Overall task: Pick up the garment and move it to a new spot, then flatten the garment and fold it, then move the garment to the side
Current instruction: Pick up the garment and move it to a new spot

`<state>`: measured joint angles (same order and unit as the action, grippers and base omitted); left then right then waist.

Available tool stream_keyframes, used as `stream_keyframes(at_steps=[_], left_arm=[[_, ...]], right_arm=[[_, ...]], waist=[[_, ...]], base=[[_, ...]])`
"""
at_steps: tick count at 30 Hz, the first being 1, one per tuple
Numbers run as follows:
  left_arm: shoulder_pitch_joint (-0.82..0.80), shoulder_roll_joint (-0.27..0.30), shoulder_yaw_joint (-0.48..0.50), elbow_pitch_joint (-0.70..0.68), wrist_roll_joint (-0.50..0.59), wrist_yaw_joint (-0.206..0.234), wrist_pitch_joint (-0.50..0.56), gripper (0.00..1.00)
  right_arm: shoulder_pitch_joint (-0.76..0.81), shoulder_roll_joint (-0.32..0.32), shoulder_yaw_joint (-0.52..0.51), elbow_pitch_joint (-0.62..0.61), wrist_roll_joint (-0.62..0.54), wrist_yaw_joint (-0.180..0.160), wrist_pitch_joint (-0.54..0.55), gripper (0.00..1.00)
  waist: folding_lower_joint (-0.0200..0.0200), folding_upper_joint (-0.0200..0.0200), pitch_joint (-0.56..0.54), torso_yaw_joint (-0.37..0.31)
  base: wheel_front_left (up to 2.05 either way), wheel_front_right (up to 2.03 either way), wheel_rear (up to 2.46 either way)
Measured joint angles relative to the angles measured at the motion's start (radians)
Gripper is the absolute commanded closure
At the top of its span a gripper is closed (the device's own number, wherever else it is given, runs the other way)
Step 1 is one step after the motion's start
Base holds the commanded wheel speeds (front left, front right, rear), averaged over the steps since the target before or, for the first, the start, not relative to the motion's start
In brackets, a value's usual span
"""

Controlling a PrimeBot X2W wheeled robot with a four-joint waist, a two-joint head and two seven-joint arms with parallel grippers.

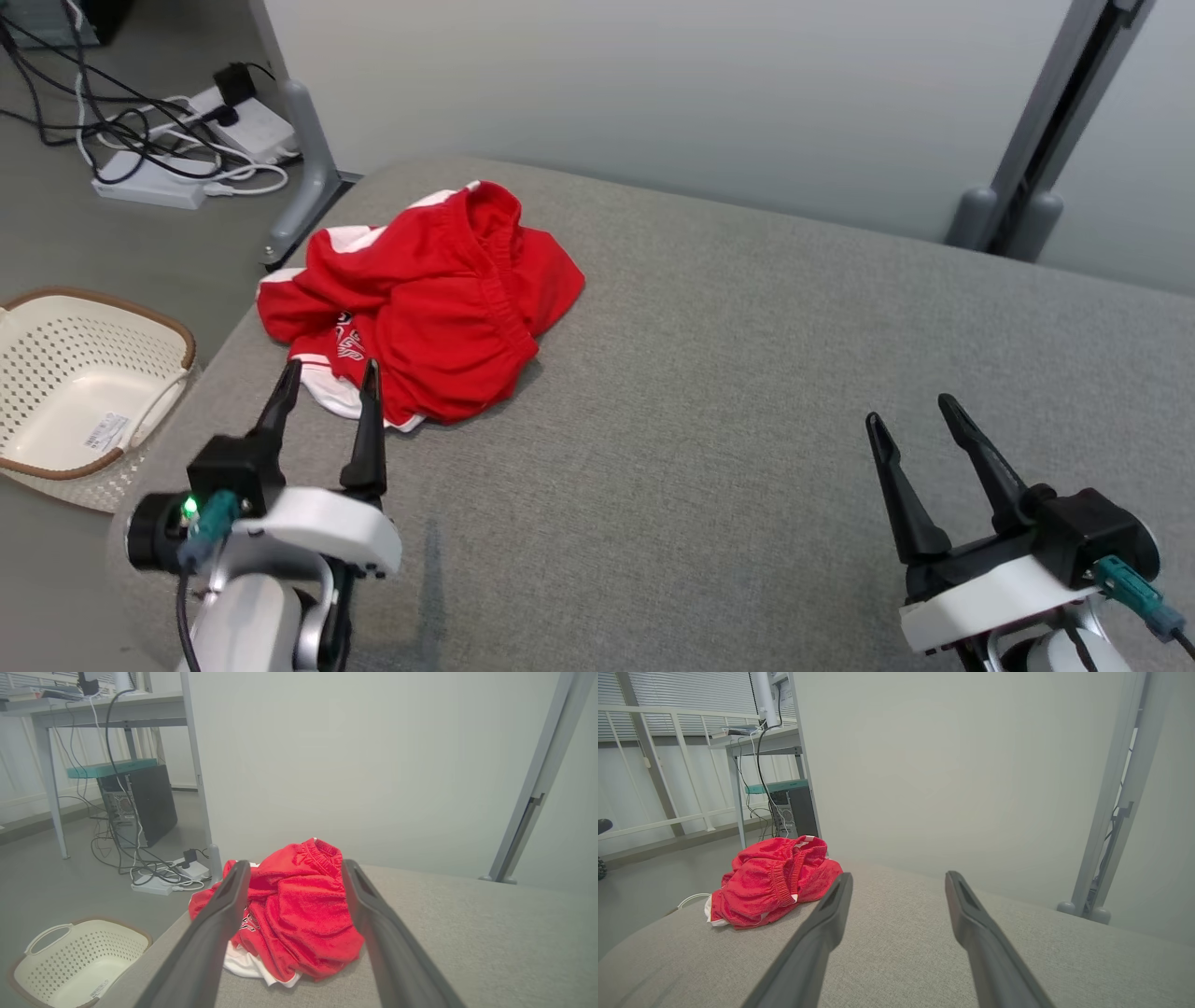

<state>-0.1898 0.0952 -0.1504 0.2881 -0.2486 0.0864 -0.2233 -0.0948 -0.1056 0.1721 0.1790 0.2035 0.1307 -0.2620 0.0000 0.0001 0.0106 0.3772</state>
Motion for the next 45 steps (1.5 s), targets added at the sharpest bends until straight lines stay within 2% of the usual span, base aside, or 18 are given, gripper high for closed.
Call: stream_keyframes(at_steps=[5,9,13,18,26,30,44,45], left_arm=[[-0.171,0.076,-0.004,0.071,0.026,0.003,0.22,0.0],[-0.289,0.106,0.009,0.123,0.011,0.014,0.384,0.0],[-0.387,0.126,0.035,0.164,-0.007,0.036,0.505,0.0],[-0.464,0.162,0.047,0.204,0.004,0.067,0.572,0.0],[-0.575,0.184,0.07,0.263,-0.01,0.101,0.687,0.0],[-0.6,0.185,0.059,0.287,-0.013,0.111,0.755,0.0],[-0.616,0.185,0.056,0.286,-0.015,0.183,0.875,0.0],[-0.614,0.183,0.055,0.285,-0.02,0.184,0.884,0.42]], right_arm=[[-0.028,-0.093,0.019,-0.079,0.035,0.0,-0.002,0.0],[-0.045,-0.151,0.019,-0.13,0.062,0.0,-0.002,0.0],[-0.061,-0.194,0.023,-0.167,0.086,0.0,-0.002,0.0],[-0.062,-0.218,0.023,-0.19,0.099,0.0,-0.002,0.0],[-0.07,-0.252,0.027,-0.216,0.113,0.0,-0.002,0.0],[-0.08,-0.263,0.029,-0.226,0.12,0.0,-0.002,0.0],[-0.085,-0.292,0.026,-0.235,0.13,0.0,-0.002,0.0],[-0.085,-0.293,0.025,-0.236,0.13,0.0,-0.002,0.0]], waist=[[0.0,0.0,0.1,-0.055],[0.0,0.0,0.173,-0.09],[0.0,-0.0001,0.24,-0.121],[0.0,0.0,0.291,-0.149],[0.0,-0.0001,0.358,-0.188],[0.0,0.0,0.384,-0.203],[0.0,0.0,0.432,-0.222],[0.0,0.0,0.435,-0.221]], base=[[0.0,0.0,0.0],[0.0,0.0,0.0],[0.0,0.0,0.0],[0.0,0.0,0.0],[0.0,0.0,0.0],[0.0,0.0,0.0],[0.0,0.0,0.0],[0.0,0.0,0.0]])
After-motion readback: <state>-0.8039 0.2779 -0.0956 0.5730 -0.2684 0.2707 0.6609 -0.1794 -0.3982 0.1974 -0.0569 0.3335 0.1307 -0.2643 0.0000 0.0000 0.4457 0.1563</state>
